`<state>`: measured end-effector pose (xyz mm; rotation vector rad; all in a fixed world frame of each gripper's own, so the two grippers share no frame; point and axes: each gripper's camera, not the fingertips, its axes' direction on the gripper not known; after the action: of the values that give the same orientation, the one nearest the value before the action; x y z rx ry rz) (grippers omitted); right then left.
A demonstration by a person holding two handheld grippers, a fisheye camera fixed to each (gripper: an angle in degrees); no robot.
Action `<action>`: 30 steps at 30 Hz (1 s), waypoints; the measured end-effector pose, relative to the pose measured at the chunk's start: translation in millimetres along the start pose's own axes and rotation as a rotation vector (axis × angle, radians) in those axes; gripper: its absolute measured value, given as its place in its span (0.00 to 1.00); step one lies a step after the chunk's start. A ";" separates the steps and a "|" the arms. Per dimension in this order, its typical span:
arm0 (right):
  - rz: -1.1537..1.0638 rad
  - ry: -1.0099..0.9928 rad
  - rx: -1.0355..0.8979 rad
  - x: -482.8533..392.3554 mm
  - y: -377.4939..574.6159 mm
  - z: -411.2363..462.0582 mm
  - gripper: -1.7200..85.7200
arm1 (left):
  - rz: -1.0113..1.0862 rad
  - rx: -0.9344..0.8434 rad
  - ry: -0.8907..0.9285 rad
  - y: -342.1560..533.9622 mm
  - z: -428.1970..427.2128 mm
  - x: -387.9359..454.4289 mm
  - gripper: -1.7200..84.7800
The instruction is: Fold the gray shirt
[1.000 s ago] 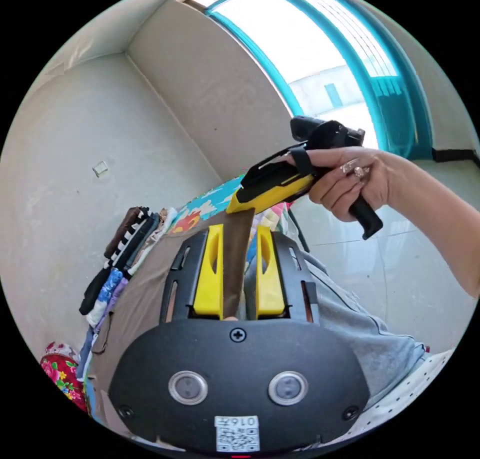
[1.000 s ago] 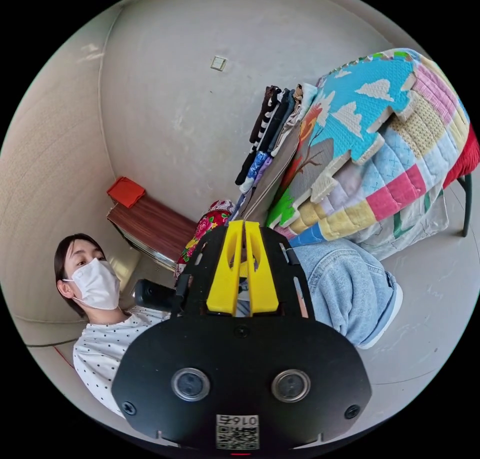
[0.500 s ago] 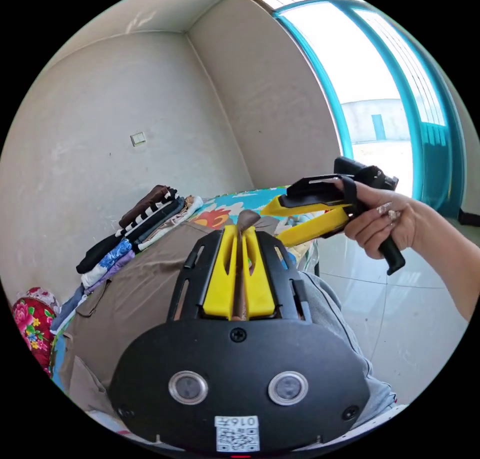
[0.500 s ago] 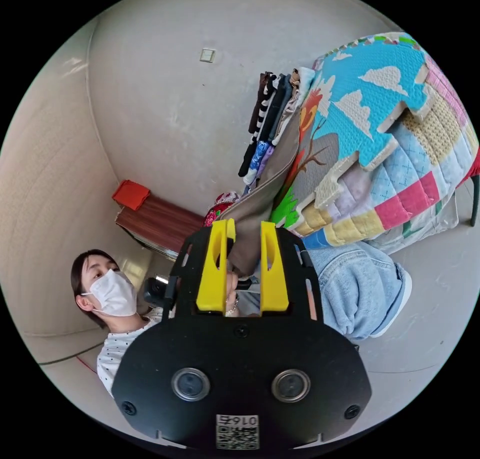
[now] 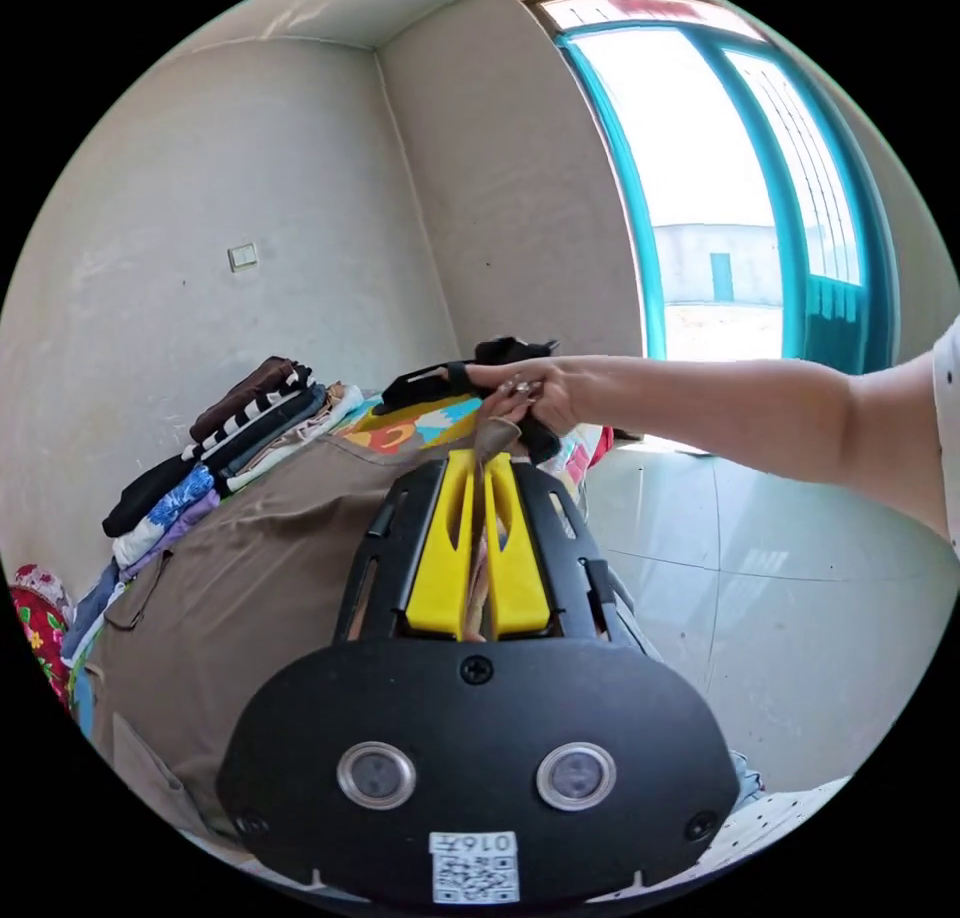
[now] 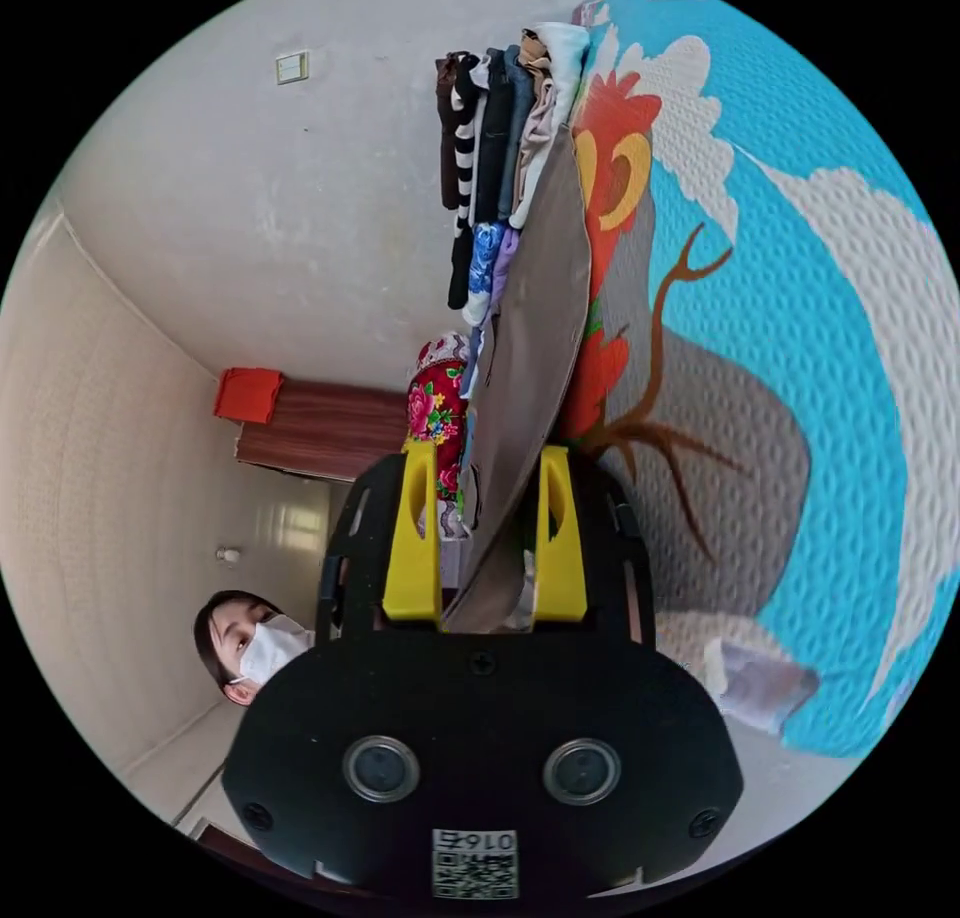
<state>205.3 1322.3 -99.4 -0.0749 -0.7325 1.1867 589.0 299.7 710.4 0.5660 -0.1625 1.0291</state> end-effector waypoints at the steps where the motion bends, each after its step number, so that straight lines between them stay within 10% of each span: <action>1: -0.002 0.016 -0.010 -0.1 -27.1 3.3 0.17 | -0.006 0.000 0.015 -0.4 -0.7 -3.7 0.01; 30: 0.016 0.307 0.077 -108.3 -439.8 48.7 0.02 | -0.266 0.240 0.768 -9.0 -161.4 -276.9 0.01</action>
<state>517.2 1037.4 71.5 -0.1947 -0.4164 1.1843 432.0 168.2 463.8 0.3604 0.7041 0.9455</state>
